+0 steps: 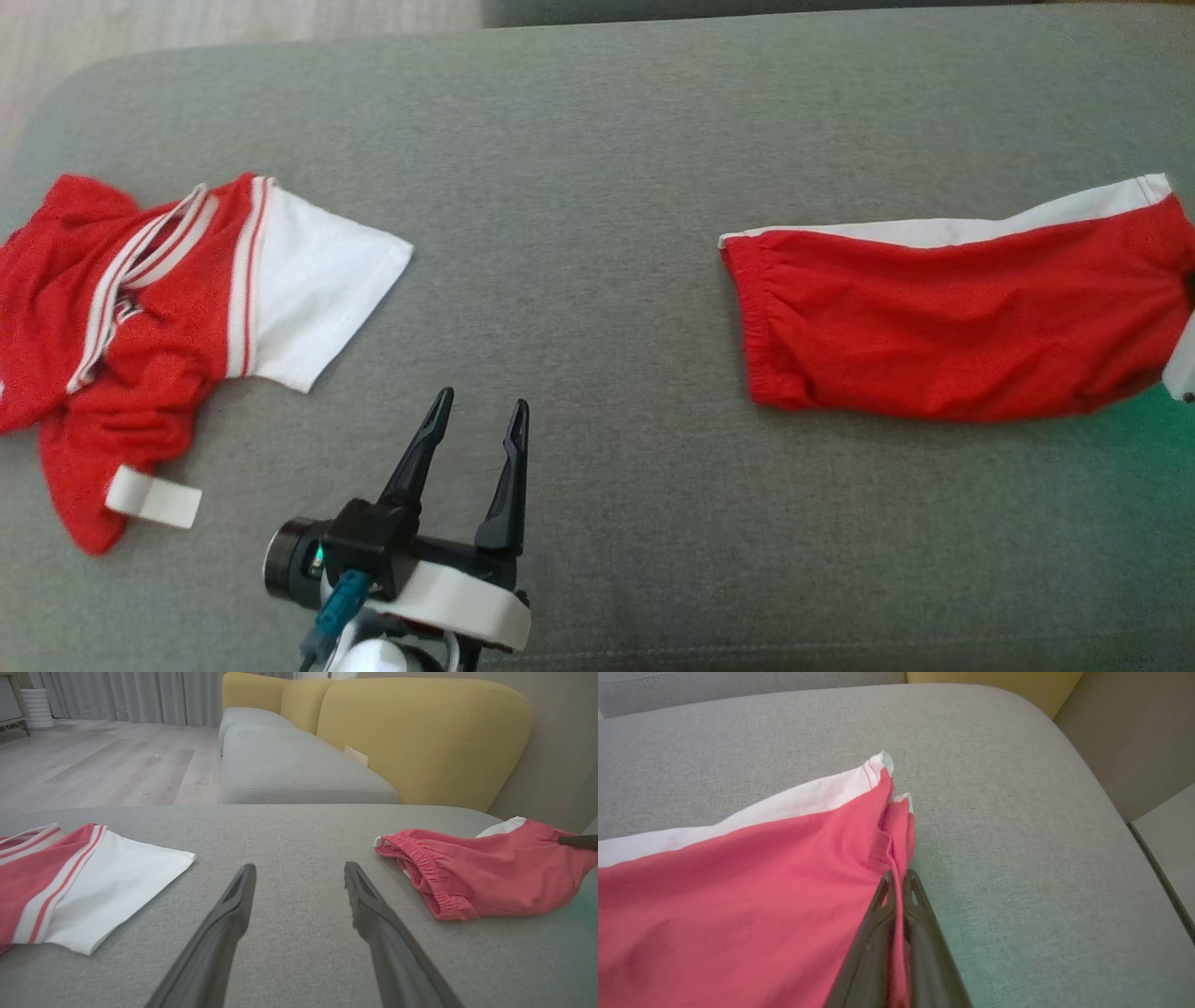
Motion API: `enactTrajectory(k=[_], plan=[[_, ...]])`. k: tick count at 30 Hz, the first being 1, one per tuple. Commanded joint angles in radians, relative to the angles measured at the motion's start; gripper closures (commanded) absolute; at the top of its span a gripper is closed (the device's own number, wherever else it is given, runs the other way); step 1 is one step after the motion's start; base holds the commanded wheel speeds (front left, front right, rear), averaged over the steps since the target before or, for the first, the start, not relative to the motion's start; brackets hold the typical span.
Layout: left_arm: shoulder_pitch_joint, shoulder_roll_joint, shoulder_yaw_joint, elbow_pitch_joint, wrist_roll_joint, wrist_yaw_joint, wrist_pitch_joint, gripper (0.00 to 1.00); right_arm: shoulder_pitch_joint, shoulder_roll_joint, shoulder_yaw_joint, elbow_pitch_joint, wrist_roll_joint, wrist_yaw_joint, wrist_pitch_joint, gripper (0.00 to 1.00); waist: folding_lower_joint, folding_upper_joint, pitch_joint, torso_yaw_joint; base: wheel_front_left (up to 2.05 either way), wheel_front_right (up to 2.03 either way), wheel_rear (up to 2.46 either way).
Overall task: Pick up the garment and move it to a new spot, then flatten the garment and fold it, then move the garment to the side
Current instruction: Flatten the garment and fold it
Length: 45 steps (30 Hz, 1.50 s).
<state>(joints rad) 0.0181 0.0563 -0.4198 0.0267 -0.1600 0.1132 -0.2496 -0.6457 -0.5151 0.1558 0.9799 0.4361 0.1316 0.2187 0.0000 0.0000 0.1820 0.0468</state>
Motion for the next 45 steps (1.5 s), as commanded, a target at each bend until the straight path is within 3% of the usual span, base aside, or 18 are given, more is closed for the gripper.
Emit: enactTrajectory(k=[1,12,20,25,26,27,35,45], plan=[[-0.027,-0.006,0.030,-0.026,0.000,-0.004,-0.012,0.00,-0.011,-0.022,0.009,-0.045,-0.015,-0.001,-0.020,1.00,0.0000,0.0000,0.000,-0.018,0.00,0.00,0.00],[-0.013,-0.006,0.016,0.004,-0.020,0.001,-0.012,0.00,0.045,0.106,0.011,-0.292,-0.035,-0.001,-0.083,1.00,0.0000,0.0000,-0.085,0.016,0.00,0.00,0.00],[0.008,-0.006,0.019,0.010,-0.017,-0.003,-0.012,0.00,0.163,0.239,0.083,-0.502,-0.042,-0.001,-0.034,1.00,0.0000,0.0000,-0.119,0.076,0.00,0.00,0.00],[0.006,-0.006,0.014,0.018,-0.017,-0.009,-0.012,0.00,0.221,0.339,0.128,-0.532,-0.041,-0.001,0.000,1.00,0.0000,0.0000,-0.120,0.103,0.00,0.00,0.00],[0.004,-0.006,0.013,0.018,-0.018,-0.008,-0.012,0.00,0.227,0.355,0.133,-0.526,-0.041,-0.001,0.007,0.70,0.0000,0.0000,-0.121,0.106,0.00,0.00,0.00],[0.003,-0.006,0.011,0.019,-0.018,-0.008,-0.012,0.00,0.230,0.368,0.139,-0.517,-0.043,-0.001,0.013,0.00,0.0000,0.0000,-0.122,0.109,0.00,0.00,0.00],[0.008,-0.006,0.009,0.026,-0.021,-0.002,-0.012,0.00,0.246,0.408,0.124,-0.530,-0.008,-0.001,-0.012,0.00,0.0000,0.0000,-0.141,0.106,0.00,0.00,0.00],[0.036,-0.006,0.016,0.018,-0.027,0.007,-0.012,0.00,0.383,0.291,-0.037,-0.639,0.040,-0.001,-0.042,0.00,0.0000,0.0000,-0.174,0.068,0.00,0.00,0.00]])
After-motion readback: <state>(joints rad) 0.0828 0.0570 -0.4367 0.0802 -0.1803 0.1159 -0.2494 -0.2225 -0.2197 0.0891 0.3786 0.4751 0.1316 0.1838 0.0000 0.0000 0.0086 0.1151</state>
